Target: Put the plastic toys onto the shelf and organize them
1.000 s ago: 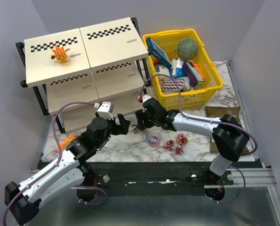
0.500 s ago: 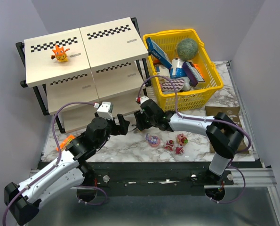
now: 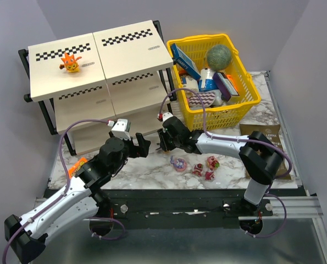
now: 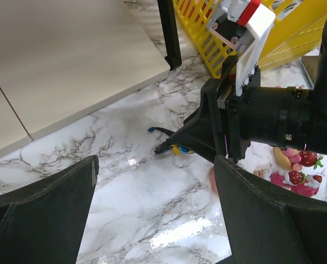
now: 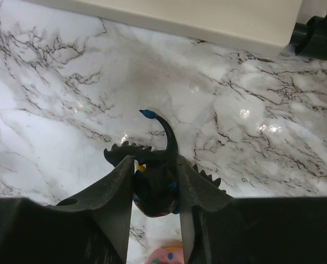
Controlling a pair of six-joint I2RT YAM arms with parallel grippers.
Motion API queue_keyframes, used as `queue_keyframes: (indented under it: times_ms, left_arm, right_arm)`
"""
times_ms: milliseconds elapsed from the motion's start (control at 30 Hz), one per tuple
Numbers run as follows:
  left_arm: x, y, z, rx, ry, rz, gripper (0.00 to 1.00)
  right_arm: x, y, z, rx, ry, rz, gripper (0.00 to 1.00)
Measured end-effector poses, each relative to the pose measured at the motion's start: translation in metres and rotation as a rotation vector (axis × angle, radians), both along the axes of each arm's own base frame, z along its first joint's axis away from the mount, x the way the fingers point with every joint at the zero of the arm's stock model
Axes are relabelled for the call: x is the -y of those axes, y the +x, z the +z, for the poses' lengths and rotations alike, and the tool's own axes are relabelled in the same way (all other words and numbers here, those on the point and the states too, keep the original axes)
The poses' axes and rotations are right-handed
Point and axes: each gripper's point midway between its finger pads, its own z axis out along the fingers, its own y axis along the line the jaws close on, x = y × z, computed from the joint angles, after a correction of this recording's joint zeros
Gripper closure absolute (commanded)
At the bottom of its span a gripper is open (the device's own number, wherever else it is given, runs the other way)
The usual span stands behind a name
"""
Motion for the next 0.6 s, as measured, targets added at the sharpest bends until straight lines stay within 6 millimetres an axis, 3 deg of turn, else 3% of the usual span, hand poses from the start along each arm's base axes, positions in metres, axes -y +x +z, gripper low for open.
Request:
queue_keyframes:
  times_ms: [300,600]
  left_arm:
    - [-0.0002,0.0002,-0.0008,-0.002,0.003,0.002,0.05]
    - [0.0003,0.0004,-0.0058,-0.016,0.018,-0.001,0.03]
  right_arm:
    - [0.0004,0.0003,0.0003,-0.001,-0.007,-0.004,0.79]
    - [0.0015,-0.0019,0.0011,-0.017,-0.019,-0.002,0.82]
